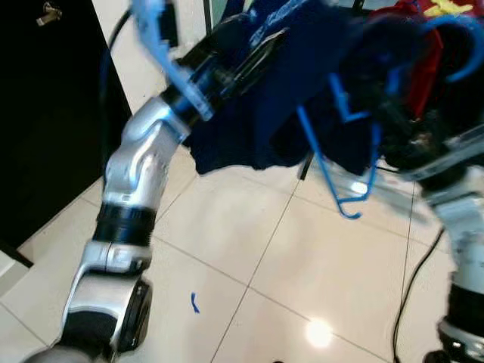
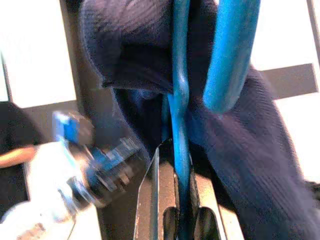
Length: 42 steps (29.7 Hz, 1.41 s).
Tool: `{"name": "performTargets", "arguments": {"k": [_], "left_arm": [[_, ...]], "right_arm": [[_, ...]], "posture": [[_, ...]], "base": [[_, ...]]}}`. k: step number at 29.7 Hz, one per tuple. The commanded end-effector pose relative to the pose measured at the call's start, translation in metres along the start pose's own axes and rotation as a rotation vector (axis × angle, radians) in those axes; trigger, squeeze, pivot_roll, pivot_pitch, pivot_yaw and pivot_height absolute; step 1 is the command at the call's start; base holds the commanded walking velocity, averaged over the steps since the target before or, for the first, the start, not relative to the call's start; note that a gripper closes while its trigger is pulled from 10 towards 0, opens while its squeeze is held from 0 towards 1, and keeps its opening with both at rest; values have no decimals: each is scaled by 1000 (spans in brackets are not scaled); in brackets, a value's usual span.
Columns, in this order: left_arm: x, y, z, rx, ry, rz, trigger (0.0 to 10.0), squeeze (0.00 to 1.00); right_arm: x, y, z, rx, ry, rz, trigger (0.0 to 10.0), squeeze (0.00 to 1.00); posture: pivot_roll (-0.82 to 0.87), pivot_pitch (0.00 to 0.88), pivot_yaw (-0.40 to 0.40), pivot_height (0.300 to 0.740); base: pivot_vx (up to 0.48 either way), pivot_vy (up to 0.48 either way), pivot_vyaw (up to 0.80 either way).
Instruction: Hang hanger
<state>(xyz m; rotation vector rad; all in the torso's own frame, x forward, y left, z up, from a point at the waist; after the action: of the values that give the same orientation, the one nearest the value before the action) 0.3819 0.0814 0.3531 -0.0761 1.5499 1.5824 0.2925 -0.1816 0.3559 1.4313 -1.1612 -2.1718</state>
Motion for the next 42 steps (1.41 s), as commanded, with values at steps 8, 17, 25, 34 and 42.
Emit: {"name": "performTargets", "arguments": {"k": [8,17,25,34,42], "left_arm": [[27,-8,28,-104,135,33,10000,310],[31,3,-14,-6,-93,-27,10000,0],[35,6,-29,31,-158,-50,0,0],[37,6,-23,15,-146,-36,0,0],[41,1,-24,-5,-153,-7,0,0]], "right_arm": [[5,8,8,-10,46,40,10000,0],[-2,18,12,-8,76,29,10000,0],[-5,21,13,-2,82,34,10000,0],[-7,22,12,2,78,30,10000,0],[-10,24,12,10,75,24,10000,0]], "posture": [[-17,152,51,740],[-10,153,51,740],[-10,155,51,740],[-5,156,50,740],[-8,156,51,740]], "base": [[0,0,0],[0,0,0],[0,0,0],[0,0,0],[0,0,0]]}}
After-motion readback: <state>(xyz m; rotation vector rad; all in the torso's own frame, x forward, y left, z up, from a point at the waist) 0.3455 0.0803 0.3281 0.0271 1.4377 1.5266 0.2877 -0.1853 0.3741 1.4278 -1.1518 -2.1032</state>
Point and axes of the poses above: a point about 5 cm out from each wrist's last joint towards the gripper, its own x axis pointing back from the gripper into the wrist, its own y axis along the axis of the wrist's last joint, z = x × y, the point moved 5 cm from there along -x, pointing out of the wrist towards the gripper, and after that the axes turned 14 degrees about -x, right-handed, at the moved point
